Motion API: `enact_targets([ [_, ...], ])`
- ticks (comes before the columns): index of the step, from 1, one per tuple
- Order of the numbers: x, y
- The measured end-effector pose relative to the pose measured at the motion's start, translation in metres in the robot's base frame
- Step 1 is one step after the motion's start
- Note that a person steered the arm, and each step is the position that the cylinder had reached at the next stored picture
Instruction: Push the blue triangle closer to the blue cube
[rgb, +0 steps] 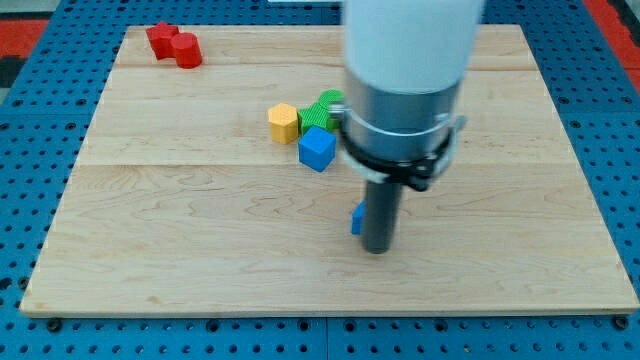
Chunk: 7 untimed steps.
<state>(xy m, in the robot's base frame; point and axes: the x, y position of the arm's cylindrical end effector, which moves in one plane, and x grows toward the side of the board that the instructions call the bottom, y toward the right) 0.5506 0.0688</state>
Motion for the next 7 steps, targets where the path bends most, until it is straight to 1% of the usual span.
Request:
enact_targets([
  [1,0.0,0.04],
  [2,-0.011,0.035],
  [3,-0.013,0.001],
  [5,-0.011,-0.026],
  [7,-0.027,-0.047],
])
